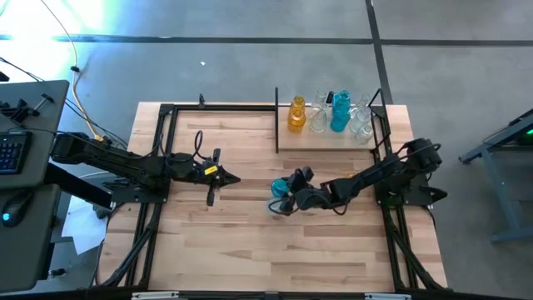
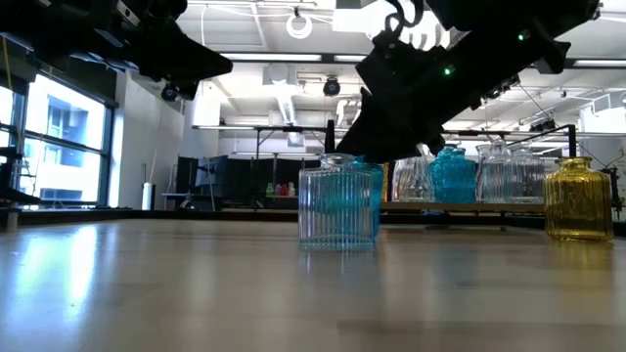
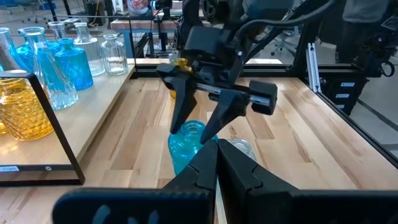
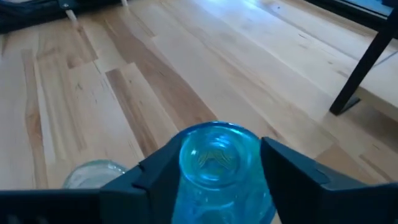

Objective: Sort vases onto shelf
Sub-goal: Put the blue vase on the shelf aligned with the other blue vase

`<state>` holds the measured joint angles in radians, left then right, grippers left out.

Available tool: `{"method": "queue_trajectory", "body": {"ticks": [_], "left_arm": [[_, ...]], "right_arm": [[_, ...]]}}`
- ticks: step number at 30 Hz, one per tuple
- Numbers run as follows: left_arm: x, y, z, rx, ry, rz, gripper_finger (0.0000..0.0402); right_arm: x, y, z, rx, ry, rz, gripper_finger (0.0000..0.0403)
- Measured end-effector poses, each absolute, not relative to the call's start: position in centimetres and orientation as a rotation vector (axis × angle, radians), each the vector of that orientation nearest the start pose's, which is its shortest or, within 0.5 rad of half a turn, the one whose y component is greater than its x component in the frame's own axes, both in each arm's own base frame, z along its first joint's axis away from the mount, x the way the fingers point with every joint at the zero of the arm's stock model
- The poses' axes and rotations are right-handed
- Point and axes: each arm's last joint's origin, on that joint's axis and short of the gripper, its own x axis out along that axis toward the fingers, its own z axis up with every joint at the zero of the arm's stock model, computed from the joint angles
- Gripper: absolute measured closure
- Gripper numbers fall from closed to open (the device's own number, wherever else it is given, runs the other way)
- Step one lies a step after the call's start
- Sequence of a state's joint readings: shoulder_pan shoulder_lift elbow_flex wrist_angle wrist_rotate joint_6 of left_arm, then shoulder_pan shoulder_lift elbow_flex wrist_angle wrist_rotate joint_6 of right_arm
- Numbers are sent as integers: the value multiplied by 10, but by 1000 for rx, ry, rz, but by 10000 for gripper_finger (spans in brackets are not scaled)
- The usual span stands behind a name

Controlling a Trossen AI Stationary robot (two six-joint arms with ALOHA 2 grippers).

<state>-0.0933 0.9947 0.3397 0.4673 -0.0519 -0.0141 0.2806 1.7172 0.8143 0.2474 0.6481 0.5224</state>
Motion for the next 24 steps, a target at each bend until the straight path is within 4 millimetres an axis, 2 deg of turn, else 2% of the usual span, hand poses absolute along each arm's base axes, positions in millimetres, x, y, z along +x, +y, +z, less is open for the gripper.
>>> {"method": "queue_trajectory", "body": {"ticks": [7,11,14,17,20,24], "left_arm": [[201,-17,205,0,188,-40,401],[201,-17,205,-1,188,-40,401],[201,-17,205,-1,188,-40,401],[201,-17,205,-1,188,-40,401],[201,-17,205,-1,187,-40,401],[201,-17,205,-1,186,-39,401]], "right_arm": [[320,74,158,184,472,-488,294],[317,73,168,189,457,-496,295],[308,69,186,174,436,-540,295],[289,65,208,152,418,-619,295],[262,57,228,134,410,-753,295],[223,38,241,140,402,-968,295]]}}
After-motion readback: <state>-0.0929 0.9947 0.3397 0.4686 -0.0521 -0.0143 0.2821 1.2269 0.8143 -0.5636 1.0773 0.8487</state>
